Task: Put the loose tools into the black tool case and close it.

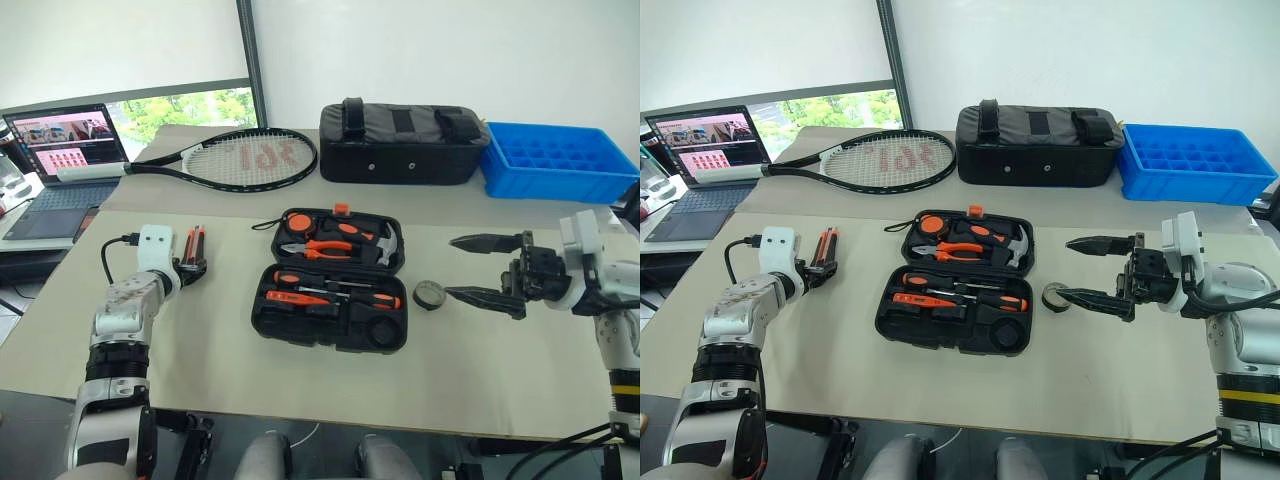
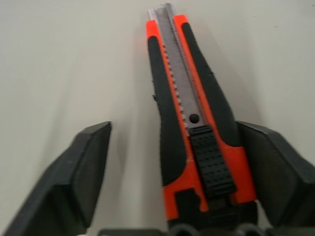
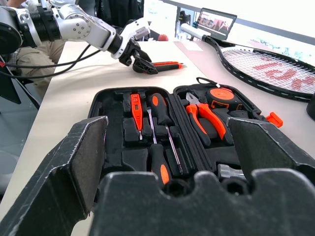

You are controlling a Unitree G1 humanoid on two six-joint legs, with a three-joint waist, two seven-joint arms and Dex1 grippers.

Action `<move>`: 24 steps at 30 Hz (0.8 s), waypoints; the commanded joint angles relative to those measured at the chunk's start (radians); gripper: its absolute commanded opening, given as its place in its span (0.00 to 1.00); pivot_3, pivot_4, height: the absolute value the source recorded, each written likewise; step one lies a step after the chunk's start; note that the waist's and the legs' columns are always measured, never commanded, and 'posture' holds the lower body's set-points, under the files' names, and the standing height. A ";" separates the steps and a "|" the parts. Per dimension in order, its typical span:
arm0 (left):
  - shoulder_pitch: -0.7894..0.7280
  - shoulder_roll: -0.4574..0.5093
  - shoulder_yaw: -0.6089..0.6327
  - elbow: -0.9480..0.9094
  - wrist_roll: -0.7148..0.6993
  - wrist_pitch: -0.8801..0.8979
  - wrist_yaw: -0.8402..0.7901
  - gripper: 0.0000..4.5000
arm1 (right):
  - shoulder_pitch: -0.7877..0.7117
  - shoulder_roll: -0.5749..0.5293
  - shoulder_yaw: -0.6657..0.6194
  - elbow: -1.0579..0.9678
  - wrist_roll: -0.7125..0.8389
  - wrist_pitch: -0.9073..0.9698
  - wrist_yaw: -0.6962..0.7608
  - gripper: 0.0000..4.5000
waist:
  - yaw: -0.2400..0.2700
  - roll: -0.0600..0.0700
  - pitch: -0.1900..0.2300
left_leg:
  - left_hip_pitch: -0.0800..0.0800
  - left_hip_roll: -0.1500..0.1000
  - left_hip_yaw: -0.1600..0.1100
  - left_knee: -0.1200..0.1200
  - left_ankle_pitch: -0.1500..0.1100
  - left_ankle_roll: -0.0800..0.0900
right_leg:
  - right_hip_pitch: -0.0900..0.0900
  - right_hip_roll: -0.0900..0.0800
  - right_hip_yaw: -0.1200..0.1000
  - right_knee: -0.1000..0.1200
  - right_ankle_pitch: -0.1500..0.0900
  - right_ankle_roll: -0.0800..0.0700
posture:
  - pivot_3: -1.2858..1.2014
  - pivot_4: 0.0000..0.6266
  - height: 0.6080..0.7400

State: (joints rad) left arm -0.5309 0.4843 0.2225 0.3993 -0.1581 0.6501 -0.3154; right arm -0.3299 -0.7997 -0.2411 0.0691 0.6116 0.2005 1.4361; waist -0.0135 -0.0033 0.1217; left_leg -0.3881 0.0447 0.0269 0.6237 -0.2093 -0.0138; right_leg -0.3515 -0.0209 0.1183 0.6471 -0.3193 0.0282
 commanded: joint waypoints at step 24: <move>0.015 0.152 -0.420 -0.279 -0.018 -0.710 -0.919 0.40 | 0.165 -0.054 -0.107 -0.068 0.029 -0.016 0.008 1.00 | -0.001 -0.003 0.002 | -0.001 0.000 0.002 -0.006 0.000 -0.001 | -0.001 -0.001 0.000 -0.006 0.001 -0.001 | 0.52 0.24 0.76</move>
State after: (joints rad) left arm -0.5152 0.6112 -0.1801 0.1900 -0.1511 -0.0547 -1.1711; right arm -0.1693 -0.8355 -0.3002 0.0348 0.6137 0.1959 1.4405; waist -0.0144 -0.0060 0.1235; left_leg -0.3889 0.0445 0.0290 0.6176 -0.2089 -0.0144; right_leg -0.3521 -0.0213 0.1191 0.6416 -0.3186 0.0272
